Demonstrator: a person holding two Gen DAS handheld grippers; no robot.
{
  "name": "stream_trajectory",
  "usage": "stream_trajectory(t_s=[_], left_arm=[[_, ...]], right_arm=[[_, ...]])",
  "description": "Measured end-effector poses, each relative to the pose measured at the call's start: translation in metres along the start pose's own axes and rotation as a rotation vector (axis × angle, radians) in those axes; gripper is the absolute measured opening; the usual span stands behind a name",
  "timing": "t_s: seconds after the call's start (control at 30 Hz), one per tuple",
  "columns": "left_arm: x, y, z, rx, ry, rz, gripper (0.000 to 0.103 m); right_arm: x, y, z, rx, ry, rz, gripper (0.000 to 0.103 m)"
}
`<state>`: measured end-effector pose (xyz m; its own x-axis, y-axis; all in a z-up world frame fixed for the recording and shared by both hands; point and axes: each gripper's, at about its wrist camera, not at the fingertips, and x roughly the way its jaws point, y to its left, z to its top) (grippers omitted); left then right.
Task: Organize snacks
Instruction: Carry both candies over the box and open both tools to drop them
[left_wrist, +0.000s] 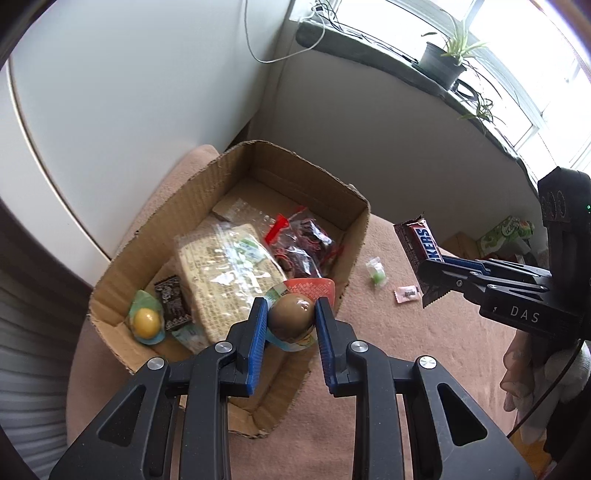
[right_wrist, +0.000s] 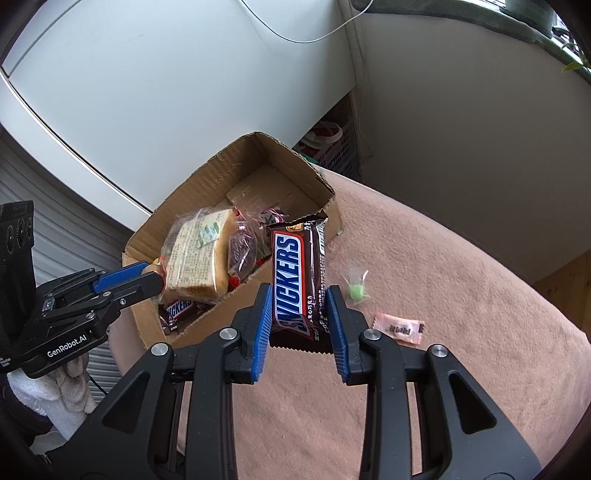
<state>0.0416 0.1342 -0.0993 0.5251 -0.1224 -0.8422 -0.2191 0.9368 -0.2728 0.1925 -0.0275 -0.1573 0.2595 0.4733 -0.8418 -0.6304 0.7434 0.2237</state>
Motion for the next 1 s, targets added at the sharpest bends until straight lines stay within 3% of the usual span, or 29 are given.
stream_trajectory(t_s=[0.5,1.0], left_arm=[[0.033,0.023,0.070,-0.016,-0.026,0.019,0.025],[0.061,0.028,0.081,0.015,0.020,0.039,0.025]], right_arm=[[0.042,0.024,0.062,-0.062,0.037,0.008,0.030],[0.068,0.019,0.075,-0.048,0.068,-0.007,0.031]])
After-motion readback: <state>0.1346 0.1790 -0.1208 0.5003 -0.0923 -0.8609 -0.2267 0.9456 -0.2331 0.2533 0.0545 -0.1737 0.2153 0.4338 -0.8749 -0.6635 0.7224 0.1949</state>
